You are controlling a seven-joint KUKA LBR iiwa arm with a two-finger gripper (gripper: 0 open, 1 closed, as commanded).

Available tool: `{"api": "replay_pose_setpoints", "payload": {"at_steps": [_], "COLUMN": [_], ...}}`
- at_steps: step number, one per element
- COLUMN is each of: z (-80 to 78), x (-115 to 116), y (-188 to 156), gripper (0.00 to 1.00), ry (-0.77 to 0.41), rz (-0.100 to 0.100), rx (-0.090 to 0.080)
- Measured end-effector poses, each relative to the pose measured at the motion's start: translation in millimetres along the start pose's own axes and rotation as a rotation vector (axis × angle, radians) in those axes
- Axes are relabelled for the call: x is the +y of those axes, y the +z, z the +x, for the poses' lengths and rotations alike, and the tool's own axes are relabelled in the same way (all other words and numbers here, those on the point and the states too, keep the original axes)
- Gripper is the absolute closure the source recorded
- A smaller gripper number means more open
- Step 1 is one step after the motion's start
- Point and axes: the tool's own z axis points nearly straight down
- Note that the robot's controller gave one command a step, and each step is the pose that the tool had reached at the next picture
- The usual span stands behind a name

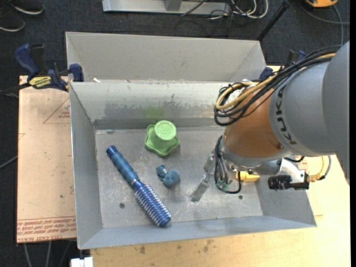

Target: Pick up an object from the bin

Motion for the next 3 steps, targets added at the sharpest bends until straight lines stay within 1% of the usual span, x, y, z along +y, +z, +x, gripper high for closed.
{"api": "replay_pose_setpoints", "payload": {"at_steps": [1,2,3], "z": [-42.3,-36.9,-28.6], "x": [38,21,-15], "y": [24,57,56], "gripper": [0.00,0.00,0.00], "ry": [-0.191,0.389,-0.293], "rz": [0.001,0.005,0.003], "rx": [0.002,0.006,0.006]}}
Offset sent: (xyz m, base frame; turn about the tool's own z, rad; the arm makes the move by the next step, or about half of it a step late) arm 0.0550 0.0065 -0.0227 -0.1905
